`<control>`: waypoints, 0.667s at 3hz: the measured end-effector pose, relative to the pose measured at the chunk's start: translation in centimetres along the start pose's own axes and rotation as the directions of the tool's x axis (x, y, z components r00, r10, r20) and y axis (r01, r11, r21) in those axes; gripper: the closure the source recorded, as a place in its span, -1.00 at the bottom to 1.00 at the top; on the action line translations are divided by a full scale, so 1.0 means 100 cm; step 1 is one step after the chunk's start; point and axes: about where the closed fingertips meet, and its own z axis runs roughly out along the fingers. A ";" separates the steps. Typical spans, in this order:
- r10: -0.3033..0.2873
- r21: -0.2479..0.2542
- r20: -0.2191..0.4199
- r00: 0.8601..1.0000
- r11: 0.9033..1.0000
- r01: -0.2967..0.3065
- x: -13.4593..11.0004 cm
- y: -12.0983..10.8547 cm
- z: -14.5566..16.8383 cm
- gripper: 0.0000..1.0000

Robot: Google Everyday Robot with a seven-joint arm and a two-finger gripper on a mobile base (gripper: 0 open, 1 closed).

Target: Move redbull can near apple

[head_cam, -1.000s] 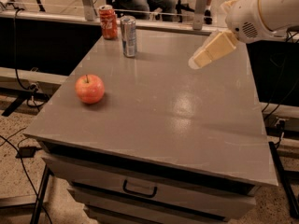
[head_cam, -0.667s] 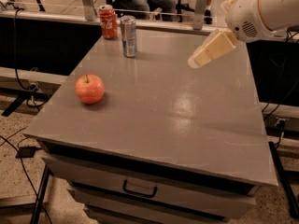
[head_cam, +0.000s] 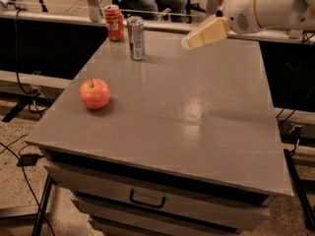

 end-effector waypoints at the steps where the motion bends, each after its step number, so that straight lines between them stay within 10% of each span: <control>1: 0.112 -0.008 0.099 0.989 0.994 -0.112 -0.011 -0.017 0.035 -1.00; 2: 0.210 -0.043 0.130 0.969 0.978 -0.206 -0.021 -0.023 0.069 -1.00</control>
Offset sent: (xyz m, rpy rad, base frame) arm 0.1035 0.0661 -0.0090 0.3570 0.1476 -0.0322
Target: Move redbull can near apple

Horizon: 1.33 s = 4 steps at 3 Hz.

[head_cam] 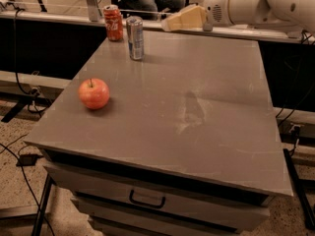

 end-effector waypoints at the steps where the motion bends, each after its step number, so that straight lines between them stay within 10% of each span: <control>1: 0.047 -0.010 -0.023 0.999 0.999 -0.047 0.002 -0.001 0.032 -1.00; 4: 0.067 -0.003 -0.023 0.998 0.998 -0.067 0.025 -0.016 0.109 -1.00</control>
Offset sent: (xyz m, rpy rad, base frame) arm 0.0699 0.0341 -0.0445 0.0482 0.0973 -0.0514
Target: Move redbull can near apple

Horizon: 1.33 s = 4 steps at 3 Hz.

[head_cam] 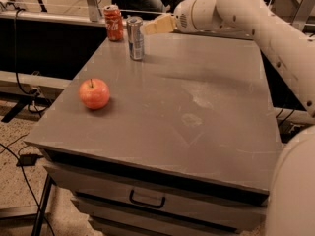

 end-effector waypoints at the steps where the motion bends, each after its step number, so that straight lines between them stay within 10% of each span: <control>1: -0.005 -0.005 0.003 1.000 1.000 0.005 0.004 -0.002 0.027 -1.00; 2: 0.006 -0.016 0.008 1.000 1.000 -0.005 0.006 0.000 0.050 -1.00; 4: -0.003 -0.116 0.022 1.000 0.993 0.006 -0.002 0.030 0.086 -0.21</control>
Offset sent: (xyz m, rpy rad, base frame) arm 0.0505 0.0474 -0.0318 0.0310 0.0085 0.0169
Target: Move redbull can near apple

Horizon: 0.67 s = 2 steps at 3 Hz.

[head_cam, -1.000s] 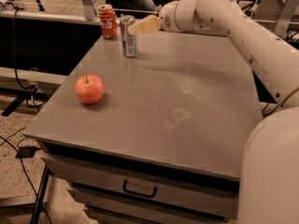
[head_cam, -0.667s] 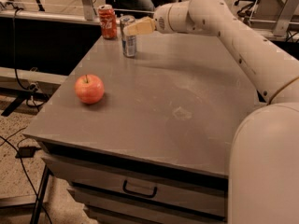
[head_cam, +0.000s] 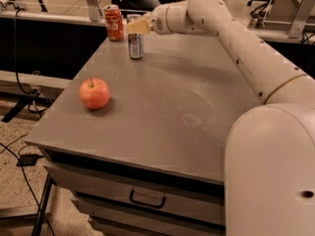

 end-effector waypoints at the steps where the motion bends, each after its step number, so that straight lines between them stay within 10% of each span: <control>1: -0.011 -0.066 0.007 1.000 0.998 0.012 -0.008 0.019 0.006 0.22; 2: 0.004 -0.112 0.017 1.000 0.994 -0.002 -0.013 0.034 -0.001 0.71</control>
Offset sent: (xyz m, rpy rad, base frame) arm -0.0442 0.0186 0.0230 0.0652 0.0405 0.1391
